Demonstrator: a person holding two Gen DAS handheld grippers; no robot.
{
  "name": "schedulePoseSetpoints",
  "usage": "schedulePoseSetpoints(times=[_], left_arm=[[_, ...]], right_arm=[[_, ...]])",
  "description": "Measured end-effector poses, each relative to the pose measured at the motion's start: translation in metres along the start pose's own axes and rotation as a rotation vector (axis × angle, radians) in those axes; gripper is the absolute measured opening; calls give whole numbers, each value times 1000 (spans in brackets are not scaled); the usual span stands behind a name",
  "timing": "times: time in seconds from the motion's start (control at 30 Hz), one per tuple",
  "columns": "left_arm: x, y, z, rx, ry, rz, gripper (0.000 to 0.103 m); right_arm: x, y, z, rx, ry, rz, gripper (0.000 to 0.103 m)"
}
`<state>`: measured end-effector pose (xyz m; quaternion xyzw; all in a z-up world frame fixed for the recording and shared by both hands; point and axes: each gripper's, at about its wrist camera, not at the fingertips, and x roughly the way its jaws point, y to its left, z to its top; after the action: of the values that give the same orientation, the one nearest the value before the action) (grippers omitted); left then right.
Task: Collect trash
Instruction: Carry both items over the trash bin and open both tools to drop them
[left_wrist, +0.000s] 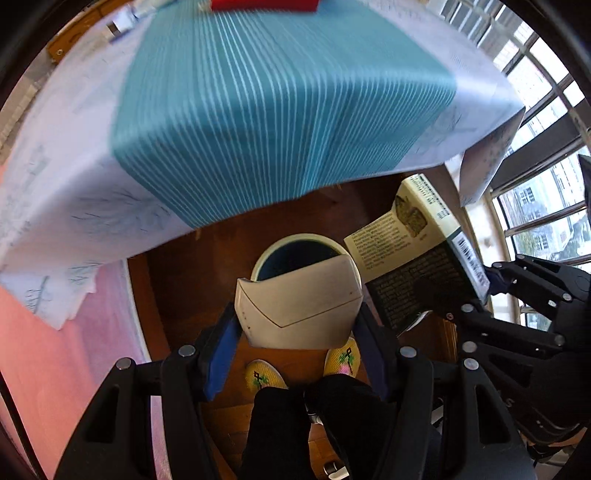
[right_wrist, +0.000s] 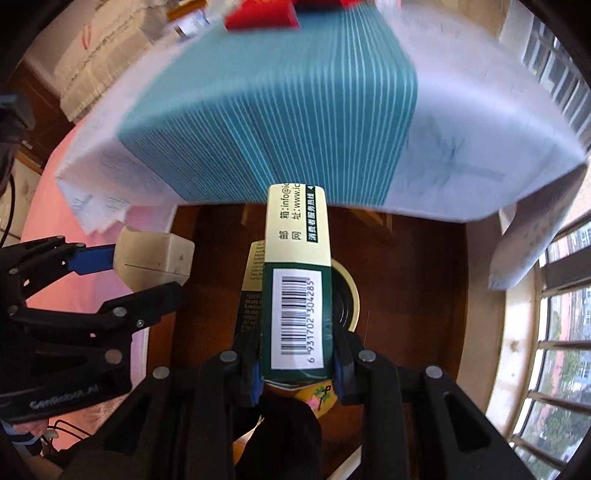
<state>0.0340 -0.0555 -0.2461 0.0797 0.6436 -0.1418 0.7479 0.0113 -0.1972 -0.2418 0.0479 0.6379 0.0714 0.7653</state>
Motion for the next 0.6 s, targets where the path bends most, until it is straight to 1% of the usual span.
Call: schedulePoseSetpoints(times=[0.07,0.17,0.3,0.4,0.57,0.6], left_arm=[[25,3,-2,7,12,-6,59],[73,9,-3,13,31,-21,59],[128,16,-3,33,27,-5,59],[162,19,-4,32,21,-3,59],[197,21,-8,17,21,2,60],[202,19,-8,13,25,-1,63]], right_arm=[[32,-6,-4,21,26,-12,28],[74,-16,-11,49,58,-28,28],[131,-29,-18,77,94,-47,28],[164,-37,-22,79,112,-52,28],[204,-46,-29,118,141,-54,29],[210,-45,-32,126,143,-51,29]])
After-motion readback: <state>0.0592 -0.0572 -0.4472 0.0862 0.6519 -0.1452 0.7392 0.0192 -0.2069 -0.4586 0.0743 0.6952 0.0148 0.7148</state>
